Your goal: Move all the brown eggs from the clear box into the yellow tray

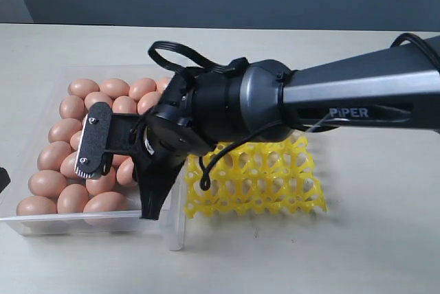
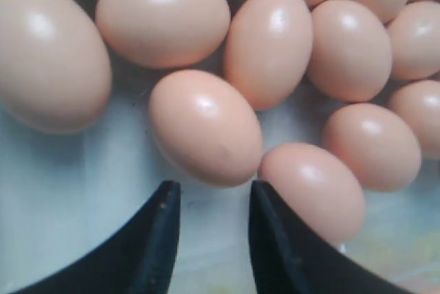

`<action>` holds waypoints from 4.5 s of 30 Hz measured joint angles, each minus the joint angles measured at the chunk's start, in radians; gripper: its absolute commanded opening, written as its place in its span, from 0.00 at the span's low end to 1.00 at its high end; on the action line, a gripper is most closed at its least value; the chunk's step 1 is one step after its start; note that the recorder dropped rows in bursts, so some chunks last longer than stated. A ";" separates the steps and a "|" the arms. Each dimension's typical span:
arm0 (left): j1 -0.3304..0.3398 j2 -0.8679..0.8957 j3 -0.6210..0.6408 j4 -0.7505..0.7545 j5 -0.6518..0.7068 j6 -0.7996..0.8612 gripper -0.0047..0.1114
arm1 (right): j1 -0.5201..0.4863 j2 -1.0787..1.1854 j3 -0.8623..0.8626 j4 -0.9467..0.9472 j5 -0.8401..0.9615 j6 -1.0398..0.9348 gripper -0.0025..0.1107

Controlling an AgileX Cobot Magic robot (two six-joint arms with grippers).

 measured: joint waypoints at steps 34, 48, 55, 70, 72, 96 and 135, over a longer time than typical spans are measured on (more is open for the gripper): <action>0.000 0.000 0.000 0.000 0.000 0.000 0.04 | 0.028 0.084 -0.017 -0.030 -0.173 -0.002 0.32; 0.000 0.000 0.000 0.000 0.000 0.000 0.04 | 0.032 0.084 -0.082 0.008 -0.001 -0.004 0.32; 0.000 0.000 0.000 0.000 0.000 0.000 0.04 | 0.032 0.084 -0.082 0.008 0.007 -0.004 0.47; 0.000 0.000 0.000 0.000 0.000 0.000 0.04 | 0.032 0.100 -0.082 0.015 -0.051 -0.004 0.43; 0.000 0.000 0.000 0.000 0.000 0.000 0.04 | 0.032 0.107 -0.082 0.015 -0.063 -0.004 0.43; 0.000 0.000 0.000 0.000 0.000 0.000 0.04 | 0.039 0.134 -0.083 0.031 -0.013 -0.003 0.02; 0.000 0.000 0.000 0.000 0.000 0.000 0.04 | 0.039 0.125 -0.140 -0.021 0.054 0.024 0.48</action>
